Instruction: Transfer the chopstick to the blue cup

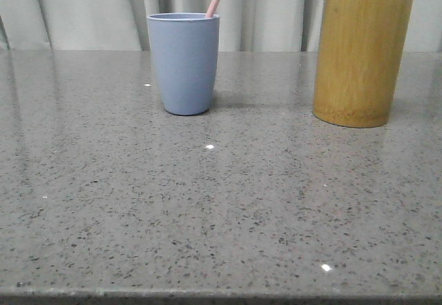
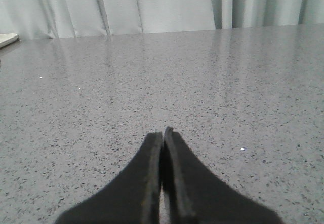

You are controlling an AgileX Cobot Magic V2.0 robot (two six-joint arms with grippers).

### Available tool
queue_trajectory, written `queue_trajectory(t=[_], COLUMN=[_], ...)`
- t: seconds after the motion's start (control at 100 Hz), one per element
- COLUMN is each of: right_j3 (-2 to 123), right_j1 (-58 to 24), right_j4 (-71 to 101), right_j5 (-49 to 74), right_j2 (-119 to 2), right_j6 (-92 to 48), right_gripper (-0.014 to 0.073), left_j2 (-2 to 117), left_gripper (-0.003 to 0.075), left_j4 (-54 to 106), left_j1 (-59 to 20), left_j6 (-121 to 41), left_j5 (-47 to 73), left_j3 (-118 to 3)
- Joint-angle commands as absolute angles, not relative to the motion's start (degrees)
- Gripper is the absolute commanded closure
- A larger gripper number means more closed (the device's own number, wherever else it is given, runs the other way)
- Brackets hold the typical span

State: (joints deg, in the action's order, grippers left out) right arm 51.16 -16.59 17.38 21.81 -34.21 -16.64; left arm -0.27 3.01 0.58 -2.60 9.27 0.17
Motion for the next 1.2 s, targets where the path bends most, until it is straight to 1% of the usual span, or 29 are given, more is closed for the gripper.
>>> queue_trajectory(t=[0.0, 0.1, 0.18, 0.32, 0.43, 0.55, 0.72, 0.84, 1.02, 1.19], right_j3=[52.68, 52.68, 51.46, 44.68, 37.97, 31.93, 23.24, 16.56, 5.79, -1.72], right_j1=[-16.28, -16.28, -16.28, -15.56, -12.91, -8.12, -0.33, 3.88, 4.95, 4.95], right_j4=[17.2, 17.2, 16.66, 12.74, 11.71, 9.32, 3.75, 2.9, 2.9, 2.9], right_j5=[16.99, 15.55, 11.6, -1.91, -10.82, -10.23, -7.96, -7.89, -7.24, -6.95], right_j2=[-34.31, -34.31, -34.17, -32.39, -29.28, -25.06, -18.4, -13.29, -5.49, 1.08], right_j6=[-17.07, -17.07, -17.07, -16.52, -16.26, -13.98, -6.0, -4.43, -4.43, -3.22], right_gripper=[0.0662, 0.0662, 0.0662, 0.0662, 0.0662, 0.0662, 0.0662, 0.0662, 0.0662, 0.0662], left_j2=[-2.23, -2.23, -2.23, -2.23, -2.23, -2.23, -2.23, -2.23, -2.23, -2.23], left_gripper=[0.0739, 0.0739, 0.0739, 0.0739, 0.0739, 0.0739, 0.0739, 0.0739, 0.0739, 0.0739], left_j4=[3.09, 3.09, 3.09, 3.09, 3.09, 3.09, 3.09, 3.09, 3.09, 3.09], left_j1=[0.22, 0.22, 0.22, 0.22, 0.22, 0.22, 0.22, 0.22, 0.22, 0.22], left_j6=[-2.21, -2.21, -2.21, -2.21, -2.21, -2.21, -2.21, -2.21, -2.21, -2.21], left_j5=[4.61, 4.61, 4.61, 4.61, 4.61, 4.61, 4.61, 4.61, 4.61, 4.61], left_j3=[0.69, 0.69, 0.69, 0.69, 0.69, 0.69, 0.69, 0.69, 0.69, 0.69])
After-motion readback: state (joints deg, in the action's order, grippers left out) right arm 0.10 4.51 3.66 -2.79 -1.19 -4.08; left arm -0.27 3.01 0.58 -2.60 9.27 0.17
